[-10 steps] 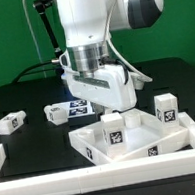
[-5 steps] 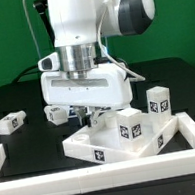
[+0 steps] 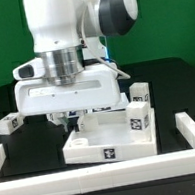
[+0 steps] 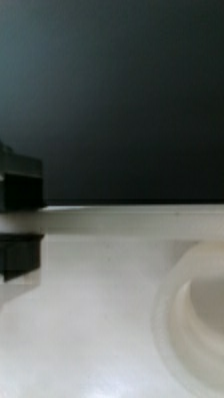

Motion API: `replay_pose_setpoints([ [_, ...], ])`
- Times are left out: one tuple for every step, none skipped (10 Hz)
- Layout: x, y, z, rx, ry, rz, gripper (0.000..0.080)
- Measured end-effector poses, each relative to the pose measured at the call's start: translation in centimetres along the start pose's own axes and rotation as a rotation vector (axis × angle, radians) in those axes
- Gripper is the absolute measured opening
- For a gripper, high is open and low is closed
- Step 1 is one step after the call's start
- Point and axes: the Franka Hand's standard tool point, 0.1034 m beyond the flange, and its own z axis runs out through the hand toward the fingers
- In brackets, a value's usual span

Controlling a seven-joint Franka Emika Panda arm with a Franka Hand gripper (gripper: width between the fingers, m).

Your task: Assemble square table

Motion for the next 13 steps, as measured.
replay_pose_setpoints([
  [-0.2,0.2,0.1,-0.006,0.002,-0.084,0.0059],
  [-0.2,0.6,0.1,-0.009,0.000,-0.101,0.0059],
  [-0.1,0.6,0.1,-0.016,0.001,-0.197,0.0059],
  [0.4,0.3,0.2,-0.033,0.008,-0.351,0.0059],
  [1.1,-0.2,0.3,-0.041,0.013,-0.445,0.0059],
  [2.0,-0.7,0.3,-0.053,0.021,-0.577,0.0059],
  [2.8,-1.4,0.4,-0.065,0.028,-0.713,0.0059],
  [3.2,-1.9,0.4,-0.075,0.044,-0.778,0.0059],
  [3.2,-1.6,0.4,-0.081,0.040,-0.847,0.0059],
  [3.3,-1.4,0.4,-0.088,0.037,-0.912,0.0059],
  [3.3,-1.3,0.4,-0.095,0.031,-0.987,0.0059],
  [3.4,-1.3,0.4,-0.100,0.028,-1.038,0.0059],
  [4.4,-2.1,0.5,-0.104,0.026,-1.078,0.0059],
])
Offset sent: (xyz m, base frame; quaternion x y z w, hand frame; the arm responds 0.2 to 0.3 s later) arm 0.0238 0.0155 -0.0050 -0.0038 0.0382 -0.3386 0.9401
